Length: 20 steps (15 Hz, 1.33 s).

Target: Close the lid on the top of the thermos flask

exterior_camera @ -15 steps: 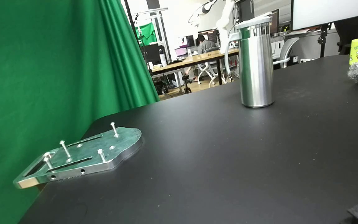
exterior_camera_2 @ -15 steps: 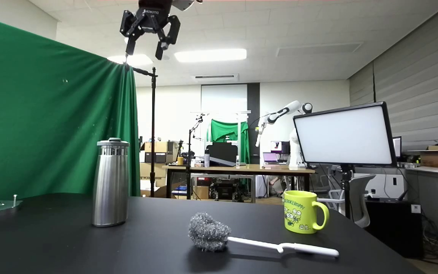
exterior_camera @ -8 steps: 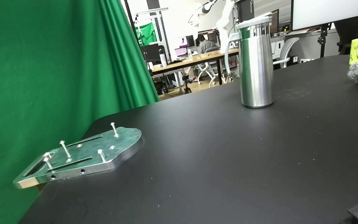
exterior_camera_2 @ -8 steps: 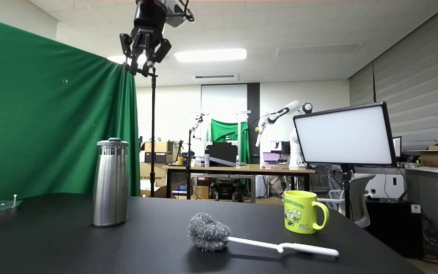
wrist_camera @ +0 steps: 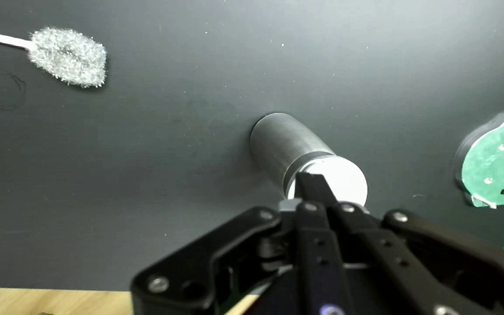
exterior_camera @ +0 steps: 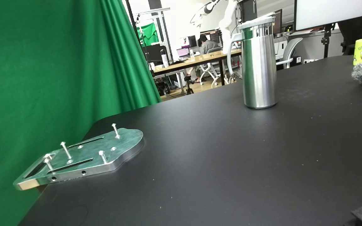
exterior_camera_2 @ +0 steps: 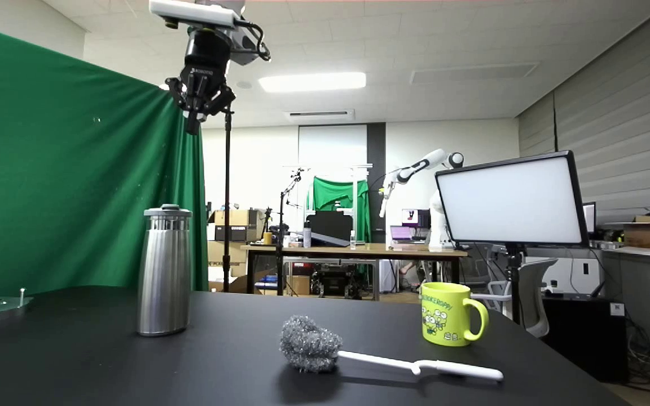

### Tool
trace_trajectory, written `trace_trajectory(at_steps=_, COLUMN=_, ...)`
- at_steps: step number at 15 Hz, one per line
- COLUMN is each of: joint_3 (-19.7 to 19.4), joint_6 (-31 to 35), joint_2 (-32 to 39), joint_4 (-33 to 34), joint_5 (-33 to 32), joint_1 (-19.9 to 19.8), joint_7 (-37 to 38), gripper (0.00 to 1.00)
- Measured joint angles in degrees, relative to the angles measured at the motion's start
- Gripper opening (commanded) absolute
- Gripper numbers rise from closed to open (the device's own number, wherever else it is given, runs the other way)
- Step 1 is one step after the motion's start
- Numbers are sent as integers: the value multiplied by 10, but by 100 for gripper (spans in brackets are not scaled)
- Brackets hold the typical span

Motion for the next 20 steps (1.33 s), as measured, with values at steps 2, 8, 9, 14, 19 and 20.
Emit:
trace_trajectory(at_steps=2, joint_3=5, joint_6=3, joint_2=8, joint_4=0, joint_5=0, joint_1=1, joint_7=0, gripper=0)
trace_trajectory(at_steps=8, joint_3=18, joint_6=14, joint_2=36, joint_4=-1, joint_5=1, joint_1=8, joint_7=-2, gripper=0)
trace_trajectory(at_steps=9, joint_3=20, joint_6=20, joint_2=40, joint_4=-2, joint_5=1, joint_1=10, joint_7=-2, gripper=0)
trace_trajectory(at_steps=14, joint_3=33, joint_6=70, joint_2=53, joint_4=-17, joint_5=2, joint_1=19, joint_7=-12, gripper=0)
trace_trajectory(at_steps=19, joint_3=40, joint_6=129, joint_2=58, joint_4=-45, joint_5=5, joint_1=24, joint_7=-33, gripper=0)
trace_trajectory(at_steps=20, joint_3=41, joint_6=137, joint_2=59, joint_4=-49, joint_5=6, joint_1=24, joint_7=-36, gripper=0)
